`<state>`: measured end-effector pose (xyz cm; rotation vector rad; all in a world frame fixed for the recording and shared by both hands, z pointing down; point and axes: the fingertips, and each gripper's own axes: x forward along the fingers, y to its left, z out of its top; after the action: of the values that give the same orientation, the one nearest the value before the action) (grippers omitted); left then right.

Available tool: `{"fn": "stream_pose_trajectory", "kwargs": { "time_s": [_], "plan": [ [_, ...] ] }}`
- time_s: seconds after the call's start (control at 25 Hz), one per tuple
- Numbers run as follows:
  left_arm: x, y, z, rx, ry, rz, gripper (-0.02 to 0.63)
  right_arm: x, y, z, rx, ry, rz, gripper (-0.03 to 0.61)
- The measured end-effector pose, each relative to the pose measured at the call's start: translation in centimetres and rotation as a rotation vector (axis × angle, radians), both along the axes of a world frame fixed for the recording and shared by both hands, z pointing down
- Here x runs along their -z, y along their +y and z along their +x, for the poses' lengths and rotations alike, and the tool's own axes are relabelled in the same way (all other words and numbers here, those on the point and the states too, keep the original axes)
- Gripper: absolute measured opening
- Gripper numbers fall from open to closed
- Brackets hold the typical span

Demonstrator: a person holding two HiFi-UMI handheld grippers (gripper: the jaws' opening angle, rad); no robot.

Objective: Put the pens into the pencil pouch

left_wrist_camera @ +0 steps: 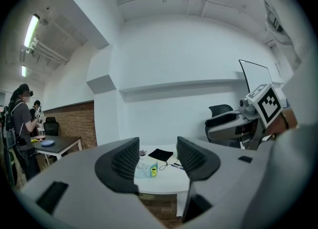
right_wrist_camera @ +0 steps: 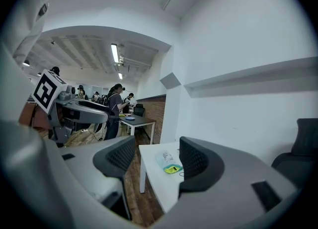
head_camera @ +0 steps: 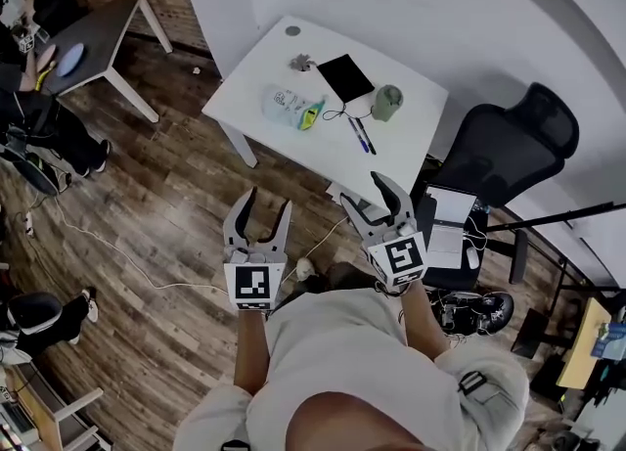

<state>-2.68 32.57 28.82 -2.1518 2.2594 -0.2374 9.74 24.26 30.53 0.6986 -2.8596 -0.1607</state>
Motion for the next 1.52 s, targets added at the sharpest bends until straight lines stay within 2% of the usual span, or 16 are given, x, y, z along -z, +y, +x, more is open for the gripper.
{"fn": "stream_pose_trajectory", "kwargs": {
  "time_s": [0.6, 1.52],
  "plan": [
    [-0.4, -5.3, -3.7, -0.047, 0.009, 0.009, 0.236, -0.8, -4.7, -3.0, -0.057, 0.019, -0.001, 0.279],
    [-1.8, -21.4, -9.4, -0.045, -0.006, -0.046, 0.241, -2.6, -20.1, -8.9, -0.032, 0.015, -0.061, 0.296]
  ]
}}
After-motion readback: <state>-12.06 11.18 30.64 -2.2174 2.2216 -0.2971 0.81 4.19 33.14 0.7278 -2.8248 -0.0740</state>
